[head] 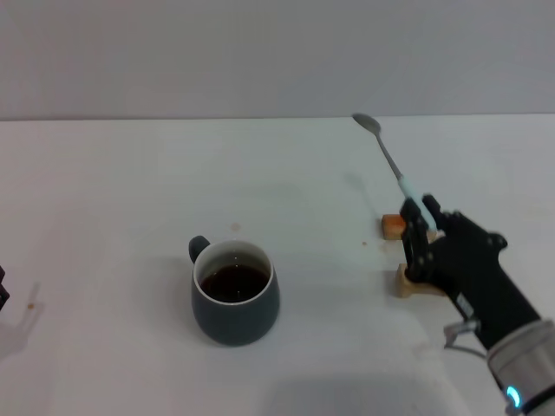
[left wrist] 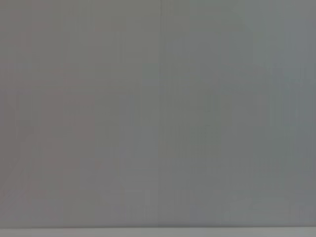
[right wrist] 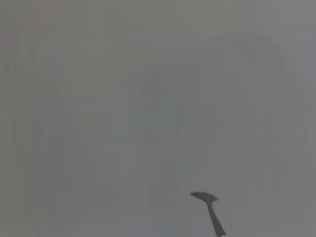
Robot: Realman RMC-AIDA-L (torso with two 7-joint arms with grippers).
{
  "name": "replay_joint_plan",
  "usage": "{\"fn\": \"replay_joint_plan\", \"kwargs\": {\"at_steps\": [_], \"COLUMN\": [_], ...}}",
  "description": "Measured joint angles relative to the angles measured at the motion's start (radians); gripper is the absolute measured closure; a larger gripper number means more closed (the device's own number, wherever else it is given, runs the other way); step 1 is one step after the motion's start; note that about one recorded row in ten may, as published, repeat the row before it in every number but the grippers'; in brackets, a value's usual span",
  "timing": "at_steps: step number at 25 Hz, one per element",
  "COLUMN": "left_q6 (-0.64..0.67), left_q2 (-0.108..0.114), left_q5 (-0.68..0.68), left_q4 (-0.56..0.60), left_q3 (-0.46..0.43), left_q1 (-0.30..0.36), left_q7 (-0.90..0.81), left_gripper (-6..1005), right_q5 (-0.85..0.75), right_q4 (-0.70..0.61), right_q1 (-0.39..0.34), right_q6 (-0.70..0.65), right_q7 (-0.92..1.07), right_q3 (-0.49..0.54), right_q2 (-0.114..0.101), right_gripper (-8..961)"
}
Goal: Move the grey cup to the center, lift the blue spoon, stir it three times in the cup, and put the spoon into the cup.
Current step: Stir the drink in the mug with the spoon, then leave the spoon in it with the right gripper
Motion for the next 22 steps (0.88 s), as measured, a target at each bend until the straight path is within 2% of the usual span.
{"fn": "replay_joint_plan", "kwargs": {"at_steps": [1,3,4,5,6,7,8,9,10,11,12,13,16,19,22], "left_q6": [0.000,0.000,0.000,0.000,0.000,0.000,0.000,0.000,0.000,0.000,0.000,0.000,0.000,0.000,0.000], "left_q2": [0.000,0.000,0.000,0.000,0.000,0.000,0.000,0.000,0.000,0.000,0.000,0.000,0.000,0.000,0.000], "left_q5": [0.000,0.000,0.000,0.000,0.000,0.000,0.000,0.000,0.000,0.000,0.000,0.000,0.000,-0.002,-0.002], "left_q4": [0.000,0.001,0.002,0.002,0.002,0.003,0.005,0.008,0.009,0.009,0.010,0.010,0.010,0.010,0.009], "left_q3": [0.000,0.000,0.000,0.000,-0.001,-0.001,-0.002,-0.002,-0.002,-0.002,-0.003,-0.003,-0.003,-0.006,-0.012], "left_q1": [0.000,-0.002,-0.003,-0.003,-0.004,-0.004,-0.005,-0.008,-0.009,-0.009,-0.010,-0.011,-0.011,-0.013,-0.015], "left_q7": [0.000,0.000,0.000,0.000,0.000,0.000,0.000,0.000,0.000,0.000,0.000,0.000,0.000,0.000,0.000], "left_gripper": [139,139,139,139,139,139,139,139,139,139,139,140,140,140,140], "right_q5": [0.000,0.000,0.003,0.007,0.007,0.011,0.014,0.016,0.017,0.017,0.018,0.019,0.019,-0.010,-0.118], "right_q4": [0.040,0.110,0.192,0.233,0.233,0.268,0.302,0.359,0.381,0.381,0.409,0.431,0.495,0.535,0.559], "right_q1": [0.008,0.015,0.012,0.005,0.005,-0.004,-0.019,-0.055,-0.075,-0.075,-0.104,-0.132,-0.231,-0.318,-0.360], "right_q6": [0.020,0.052,0.108,0.150,0.150,0.198,0.258,0.390,0.453,0.453,0.532,0.605,0.870,1.183,1.456], "right_q7": [-0.009,-0.040,-0.112,-0.154,-0.154,-0.191,-0.227,-0.297,-0.329,-0.329,-0.373,-0.411,-0.527,-0.590,-0.553], "right_q3": [0.016,0.046,0.099,0.134,0.134,0.171,0.218,0.314,0.358,0.358,0.419,0.474,0.670,0.873,1.037], "right_q2": [-0.024,-0.060,-0.093,-0.106,-0.106,-0.115,-0.123,-0.128,-0.126,-0.126,-0.121,-0.111,-0.054,0.033,0.123], "right_gripper": [788,788,788,788,788,788,788,788,788,788,788,788,789,789,789]}}
